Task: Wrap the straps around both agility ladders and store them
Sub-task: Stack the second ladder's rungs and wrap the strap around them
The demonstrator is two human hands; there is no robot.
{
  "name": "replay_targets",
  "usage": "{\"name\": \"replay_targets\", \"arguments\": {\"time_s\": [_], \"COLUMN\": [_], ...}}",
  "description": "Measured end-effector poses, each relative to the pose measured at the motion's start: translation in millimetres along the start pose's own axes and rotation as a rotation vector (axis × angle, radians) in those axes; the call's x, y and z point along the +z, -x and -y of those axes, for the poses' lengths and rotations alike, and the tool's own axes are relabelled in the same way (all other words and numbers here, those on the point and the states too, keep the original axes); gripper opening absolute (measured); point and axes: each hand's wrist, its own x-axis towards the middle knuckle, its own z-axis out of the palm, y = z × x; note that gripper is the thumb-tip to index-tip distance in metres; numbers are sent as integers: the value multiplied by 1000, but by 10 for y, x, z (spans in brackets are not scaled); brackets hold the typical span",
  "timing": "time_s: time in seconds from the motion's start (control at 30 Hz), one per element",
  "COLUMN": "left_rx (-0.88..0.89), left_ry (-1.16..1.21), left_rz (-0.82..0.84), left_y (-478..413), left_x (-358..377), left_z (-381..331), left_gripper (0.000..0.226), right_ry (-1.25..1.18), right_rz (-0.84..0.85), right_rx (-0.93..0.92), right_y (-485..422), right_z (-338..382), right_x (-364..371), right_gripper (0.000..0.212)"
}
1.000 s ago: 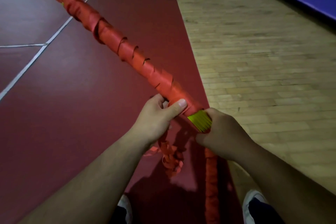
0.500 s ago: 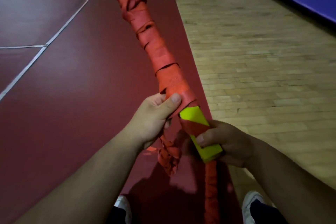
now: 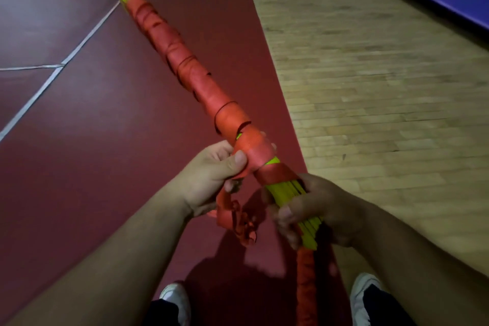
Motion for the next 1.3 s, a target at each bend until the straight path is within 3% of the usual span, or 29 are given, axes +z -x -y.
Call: {"name": "replay_targets", "arguments": {"time_s": [0.03,0.07,0.13,0.23,0.33,0.47,0.6,0.67,0.8,0.83,0.9,0.97,1.03,1.17,1.23,1.3], "left_rx": [27,46,56,78,96,-17,-25,-7,-14,-10,-3,11,-10,-11,33,10], "left_ry": [-21,-59,-166,-309,-294,-157,-112,-173,-274,-313,-335,-241,-132,-59,-133,-248], "left_rz": [-60,-139,-292,-362,-309,-69,-42,-151,-393,-413,-385,-288,-187,16,-64,-170], "left_y": [-5,-19,-51,-54,1,63,90,59,-3,-4,-4,18,46,69,40,31], "left_x": [33,57,126,242,266,117,177,229,218,212,193,143,63,87,121,103], "left_z": [-21,-49,-96,-122,-226,-253,-228,-224,-129,-110,-113,-169,-216,-204,-224,-263], "left_gripper": [75,70,33,14,4,34,11,14,28,24,29,48,53,85,63,29], "right_ry": [74,229,613,942,738,227,11,124,888,962,976,832,565,162,181,350], "right_rz": [-31,-108,-328,-568,-495,-164,70,-64,-530,-601,-717,-658,-457,-134,-24,-72], "right_rx": [-3,-17,-26,-20,-104,-60,61,74,35,17,-46,-62,-67,-67,-27,-2], "right_y": [16,14,5,-83,-128,-89,-42,-49,-139,-172,-218,-219,-205,-145,-86,-27], "right_z": [28,74,109,5,-6,-70,-124,-69,-110,-128,-143,-73,-44,-157,-76,55], "right_x": [-43,-78,-115,-10,-11,-55,-119,-169,7,68,54,-8,13,190,90,-85], "right_gripper": [43,40,43,50,34,25,44,48,70,69,48,29,20,18,37,45]}}
